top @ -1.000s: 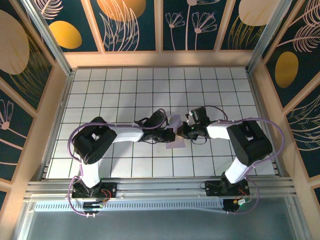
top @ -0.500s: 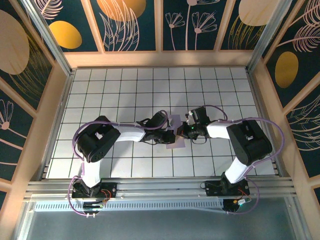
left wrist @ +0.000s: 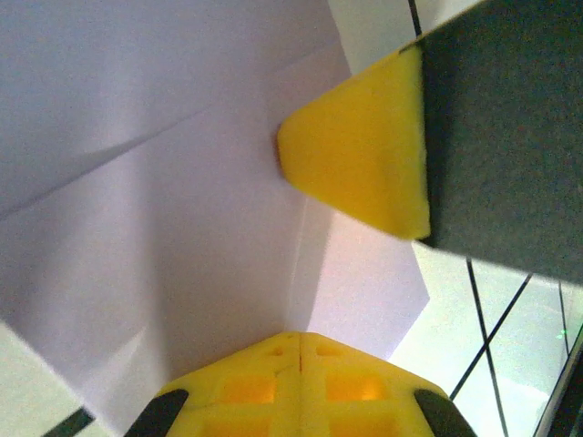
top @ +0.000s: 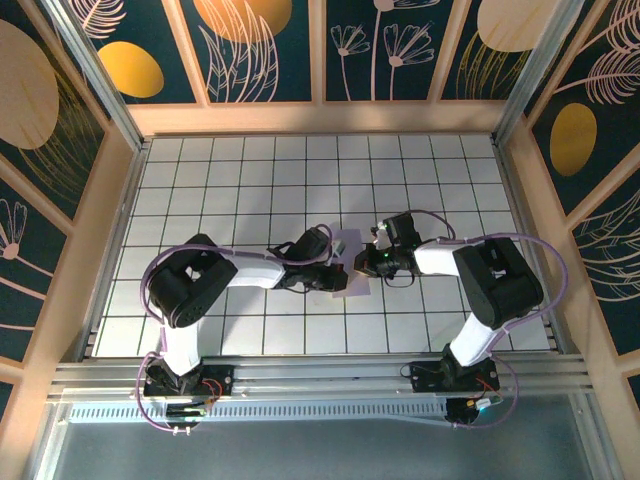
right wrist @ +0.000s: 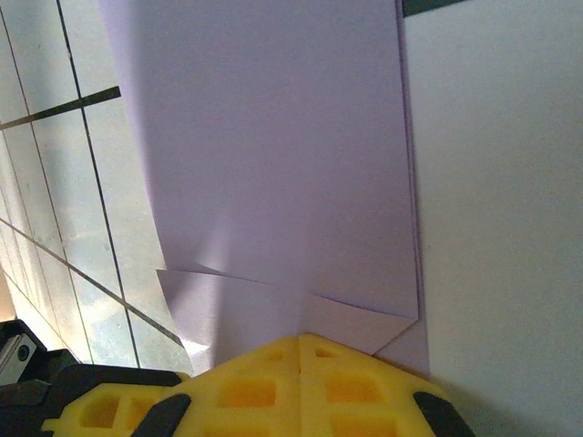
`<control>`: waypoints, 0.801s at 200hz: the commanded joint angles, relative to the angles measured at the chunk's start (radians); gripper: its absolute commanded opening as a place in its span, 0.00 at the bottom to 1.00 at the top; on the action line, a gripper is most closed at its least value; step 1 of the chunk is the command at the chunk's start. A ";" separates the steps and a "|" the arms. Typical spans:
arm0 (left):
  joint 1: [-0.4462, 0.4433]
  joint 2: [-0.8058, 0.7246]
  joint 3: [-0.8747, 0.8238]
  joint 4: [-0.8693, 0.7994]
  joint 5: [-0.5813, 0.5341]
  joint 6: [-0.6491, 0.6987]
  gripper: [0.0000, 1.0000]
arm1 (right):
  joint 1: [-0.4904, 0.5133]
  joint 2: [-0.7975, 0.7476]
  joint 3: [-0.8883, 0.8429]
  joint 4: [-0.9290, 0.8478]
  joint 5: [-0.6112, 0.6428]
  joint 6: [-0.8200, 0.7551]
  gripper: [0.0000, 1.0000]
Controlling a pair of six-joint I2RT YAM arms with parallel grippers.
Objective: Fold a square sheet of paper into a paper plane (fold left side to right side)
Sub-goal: Fold the triangle a second time at the center of the table.
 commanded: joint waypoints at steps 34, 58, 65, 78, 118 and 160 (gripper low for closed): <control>-0.008 -0.035 -0.087 -0.138 0.005 0.077 0.04 | -0.040 0.056 -0.019 -0.117 0.127 -0.038 0.00; -0.010 -0.052 -0.100 -0.139 0.007 0.095 0.04 | -0.042 0.058 -0.021 -0.118 0.127 -0.039 0.00; -0.013 -0.056 -0.105 -0.140 0.007 0.099 0.04 | -0.043 0.058 -0.021 -0.119 0.127 -0.039 0.00; -0.014 -0.063 -0.111 -0.143 0.009 0.111 0.05 | -0.046 0.059 -0.021 -0.118 0.127 -0.039 0.00; -0.025 -0.074 -0.122 -0.158 0.008 0.144 0.06 | -0.050 0.064 -0.019 -0.119 0.124 -0.042 0.00; -0.031 -0.088 -0.140 -0.176 0.001 0.160 0.06 | -0.054 0.067 -0.017 -0.122 0.123 -0.044 0.00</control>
